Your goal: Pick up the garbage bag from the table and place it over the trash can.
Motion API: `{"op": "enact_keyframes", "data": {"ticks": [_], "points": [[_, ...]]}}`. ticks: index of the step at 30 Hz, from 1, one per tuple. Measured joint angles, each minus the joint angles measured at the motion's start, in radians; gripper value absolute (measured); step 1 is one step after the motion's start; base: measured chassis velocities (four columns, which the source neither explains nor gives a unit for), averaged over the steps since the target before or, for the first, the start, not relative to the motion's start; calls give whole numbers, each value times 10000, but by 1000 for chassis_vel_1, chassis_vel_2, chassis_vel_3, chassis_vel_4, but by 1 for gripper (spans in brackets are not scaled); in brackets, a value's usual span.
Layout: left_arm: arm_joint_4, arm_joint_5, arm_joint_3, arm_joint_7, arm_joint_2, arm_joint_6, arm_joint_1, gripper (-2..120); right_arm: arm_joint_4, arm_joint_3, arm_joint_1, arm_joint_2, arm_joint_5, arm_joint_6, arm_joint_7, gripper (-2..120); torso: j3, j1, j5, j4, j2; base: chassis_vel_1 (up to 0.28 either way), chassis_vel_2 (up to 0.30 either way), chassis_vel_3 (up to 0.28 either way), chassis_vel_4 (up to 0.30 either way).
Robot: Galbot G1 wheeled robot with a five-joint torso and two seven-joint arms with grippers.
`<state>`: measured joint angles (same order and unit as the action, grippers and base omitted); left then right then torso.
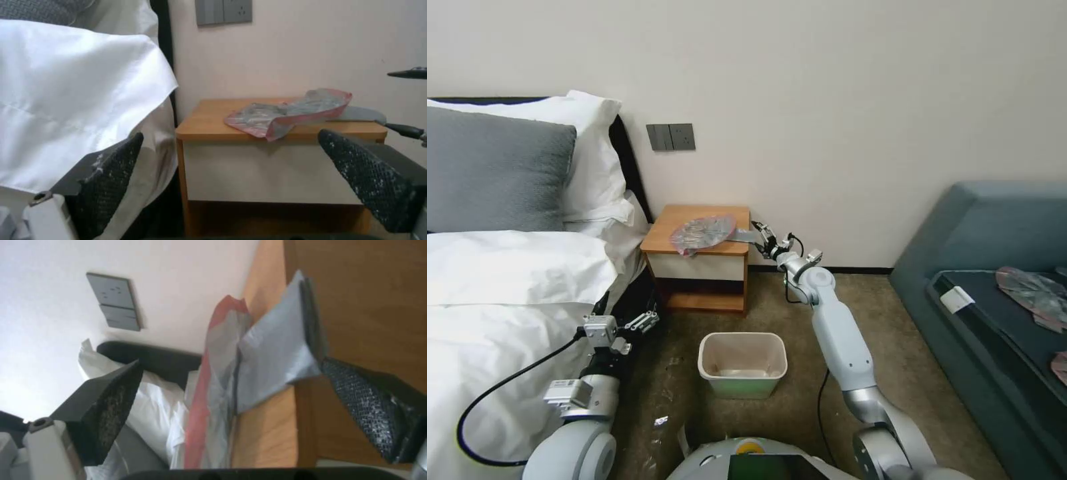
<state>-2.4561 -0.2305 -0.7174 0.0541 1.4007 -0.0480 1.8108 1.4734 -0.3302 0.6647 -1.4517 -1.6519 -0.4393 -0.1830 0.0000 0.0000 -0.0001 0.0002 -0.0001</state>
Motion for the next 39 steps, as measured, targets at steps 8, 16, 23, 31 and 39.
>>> {"op": "enact_keyframes", "data": {"ticks": [8,16,23,31,39], "points": [[0,126,65,-36,87,129,41,100,52,-13,338,160,341,34,87,100,0,0,0,-3,0,0,0,0,0],[2,246,102,-92,162,224,83,100,-649,-78,32,57,601,86,348,100,0,0,1,-1,0,0,0,0,0],[37,396,97,-182,193,330,136,100,-951,-26,-170,-61,876,93,622,83,0,0,1,-1,0,0,0,0,0],[29,454,96,-228,249,365,163,100,-1305,1,-403,-252,1097,166,708,54,0,0,1,-1,0,0,0,0,0],[23,491,94,-250,260,423,200,100,-1270,-15,-383,-317,1136,225,708,24,0,0,1,-2,0,0,0,0,0]]}}
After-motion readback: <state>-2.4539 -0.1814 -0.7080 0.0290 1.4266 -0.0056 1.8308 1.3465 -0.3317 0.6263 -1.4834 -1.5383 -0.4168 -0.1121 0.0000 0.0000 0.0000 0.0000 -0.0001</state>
